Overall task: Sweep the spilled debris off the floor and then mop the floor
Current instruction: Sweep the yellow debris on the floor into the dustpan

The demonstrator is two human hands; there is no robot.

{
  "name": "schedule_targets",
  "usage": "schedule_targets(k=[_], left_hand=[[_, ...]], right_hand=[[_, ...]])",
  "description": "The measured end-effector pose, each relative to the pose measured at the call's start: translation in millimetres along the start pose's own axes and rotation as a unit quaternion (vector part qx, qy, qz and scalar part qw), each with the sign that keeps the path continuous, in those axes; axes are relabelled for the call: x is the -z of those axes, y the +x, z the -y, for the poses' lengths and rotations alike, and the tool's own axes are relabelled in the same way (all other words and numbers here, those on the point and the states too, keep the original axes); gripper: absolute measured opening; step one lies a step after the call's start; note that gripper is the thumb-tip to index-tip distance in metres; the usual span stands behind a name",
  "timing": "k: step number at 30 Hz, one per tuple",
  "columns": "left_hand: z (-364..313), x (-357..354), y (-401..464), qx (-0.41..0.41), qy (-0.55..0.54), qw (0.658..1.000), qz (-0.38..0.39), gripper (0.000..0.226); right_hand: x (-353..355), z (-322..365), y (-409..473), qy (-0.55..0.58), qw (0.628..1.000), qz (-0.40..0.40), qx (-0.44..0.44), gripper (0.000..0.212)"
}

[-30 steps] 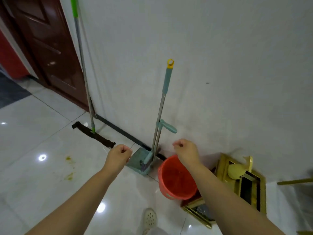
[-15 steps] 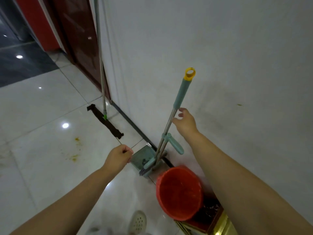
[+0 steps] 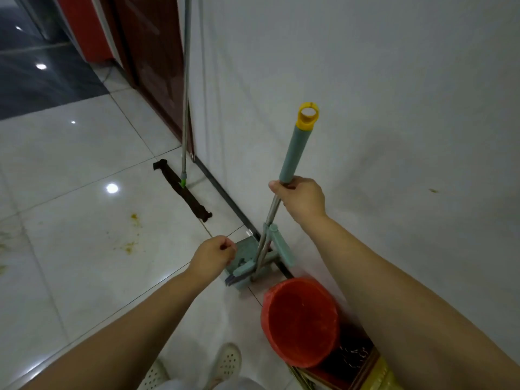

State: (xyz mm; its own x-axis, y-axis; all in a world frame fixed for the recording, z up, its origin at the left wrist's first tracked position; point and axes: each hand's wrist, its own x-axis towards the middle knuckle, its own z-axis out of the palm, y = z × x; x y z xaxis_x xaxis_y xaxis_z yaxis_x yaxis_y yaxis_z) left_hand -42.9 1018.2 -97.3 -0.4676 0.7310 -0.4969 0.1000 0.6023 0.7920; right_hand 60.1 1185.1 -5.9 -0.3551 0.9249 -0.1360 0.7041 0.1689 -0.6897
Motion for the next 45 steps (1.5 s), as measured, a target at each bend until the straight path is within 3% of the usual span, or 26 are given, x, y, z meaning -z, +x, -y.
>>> schedule_targets(k=[6,11,14,16,18,22,25,28,31,34,37,45], left_hand=[[8.9,29.4,-4.2,0.011,-0.035,0.999,0.011,0.012],[28.1,62.4,-10.1,0.111,-0.092,0.989,0.018,0.012],[44.5,83.6,-15.5,0.201,-0.234,0.951,0.022,0.031],[54.2,100.7,-19.4,0.225,-0.368,0.902,0.023,0.031],[64.3,119.2,-24.0,0.220,-0.436,0.872,0.011,0.027],[86.7,160.6,-34.7,0.183,-0.389,0.900,-0.069,0.034],[106.1,191.4,-45.0,0.167,-0.342,0.918,-0.106,0.033],[124.7,216.2,-55.6,0.147,-0.316,0.930,-0.115,0.029],[136.3,236.9,-63.2,0.134,-0.275,0.943,-0.132,0.028],[145.6,255.5,-67.0,0.137,-0.249,0.948,-0.146,0.028],[156.8,273.7,-72.7,0.133,-0.243,0.949,-0.147,0.027],[180.2,311.3,-88.6,0.120,-0.305,0.928,-0.176,0.034]], right_hand=[[-35.1,65.7,-16.7,-0.011,0.998,0.031,0.047,0.035],[-69.1,115.5,-41.7,0.008,0.996,0.056,0.076,0.030],[-90.9,143.8,-59.8,0.039,0.993,0.075,0.080,0.028],[-105.9,162.7,-71.6,0.059,0.991,0.091,0.081,0.027],[-121.2,180.7,-81.9,0.082,0.988,0.111,0.072,0.025],[-146.4,212.5,-101.0,0.135,0.972,0.185,0.053,0.007],[-158.7,232.6,-111.4,0.183,0.945,0.269,-0.007,0.028],[-168.2,254.8,-117.4,0.249,0.908,0.314,-0.122,0.017],[-175.9,272.6,-111.3,0.231,0.841,0.445,-0.203,0.059],[-185.2,287.8,-111.9,0.180,0.751,0.595,-0.223,0.093],[-200.3,301.8,-125.2,0.237,0.700,0.619,-0.267,0.088],[-235.1,327.8,-172.2,0.368,0.663,0.562,-0.331,0.058]])
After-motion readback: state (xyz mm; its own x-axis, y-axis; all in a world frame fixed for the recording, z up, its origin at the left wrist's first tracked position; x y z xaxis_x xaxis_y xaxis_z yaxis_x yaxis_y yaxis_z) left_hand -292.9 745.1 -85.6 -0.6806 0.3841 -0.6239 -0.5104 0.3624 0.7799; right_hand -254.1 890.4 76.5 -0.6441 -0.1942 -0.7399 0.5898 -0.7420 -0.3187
